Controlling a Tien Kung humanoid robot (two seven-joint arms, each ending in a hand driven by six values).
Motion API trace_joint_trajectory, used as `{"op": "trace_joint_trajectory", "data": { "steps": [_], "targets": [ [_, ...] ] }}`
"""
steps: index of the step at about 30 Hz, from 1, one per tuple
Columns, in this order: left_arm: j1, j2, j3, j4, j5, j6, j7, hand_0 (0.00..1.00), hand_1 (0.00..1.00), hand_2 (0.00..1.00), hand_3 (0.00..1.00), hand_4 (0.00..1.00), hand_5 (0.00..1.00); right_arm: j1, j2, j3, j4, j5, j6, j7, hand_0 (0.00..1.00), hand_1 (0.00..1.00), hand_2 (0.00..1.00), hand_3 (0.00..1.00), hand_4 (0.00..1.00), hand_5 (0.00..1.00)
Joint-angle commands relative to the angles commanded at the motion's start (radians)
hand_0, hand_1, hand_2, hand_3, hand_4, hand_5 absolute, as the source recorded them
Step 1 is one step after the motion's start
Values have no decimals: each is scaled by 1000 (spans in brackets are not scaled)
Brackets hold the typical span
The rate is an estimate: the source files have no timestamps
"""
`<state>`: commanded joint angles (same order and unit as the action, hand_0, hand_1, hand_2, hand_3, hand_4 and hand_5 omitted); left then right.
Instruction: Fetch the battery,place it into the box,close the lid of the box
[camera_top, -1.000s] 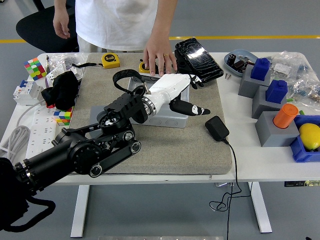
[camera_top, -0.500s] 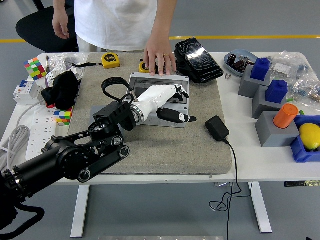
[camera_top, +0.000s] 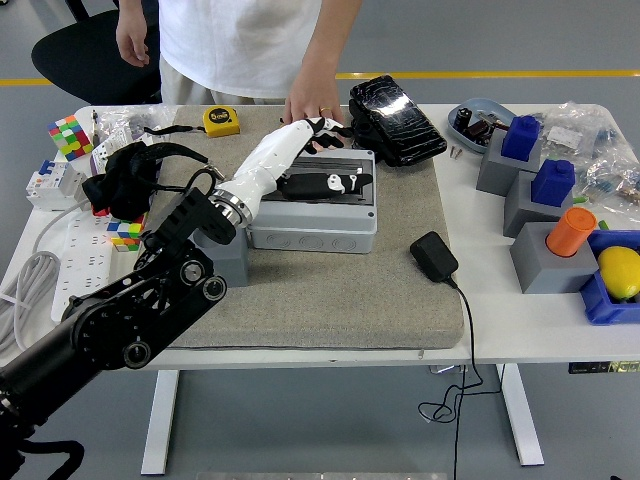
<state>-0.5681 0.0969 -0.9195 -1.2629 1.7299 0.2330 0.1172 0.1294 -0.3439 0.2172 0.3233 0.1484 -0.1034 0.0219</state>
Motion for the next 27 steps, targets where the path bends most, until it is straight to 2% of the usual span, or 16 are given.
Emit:
{"op": "trace_joint_trajectory", "data": {
  "steps": [10,13,19,27],
  "targets": [
    [202,-6,-323,-43,10,30,-36,593,703,682,723,998,611,2,-2,0,-1,4,1,0,577,626,654,555,962,481],
    [254,6,-405,-45,1,34,-41,593,703,682,723,998,611,3,-4,-6,-3,9,2,-2,577,626,654,555,962,481],
    [303,38,-493,-49,-53,17,-29,596,702,683,724,998,619,6,-11,-8,-4,13,1,-7,577,626,654,554,960,482],
    [323,43,-567,-55,-196,4,-35,597,699,681,723,998,605,10,-13,-2,-5,8,0,-9,577,626,654,554,961,481]
  ]
}}
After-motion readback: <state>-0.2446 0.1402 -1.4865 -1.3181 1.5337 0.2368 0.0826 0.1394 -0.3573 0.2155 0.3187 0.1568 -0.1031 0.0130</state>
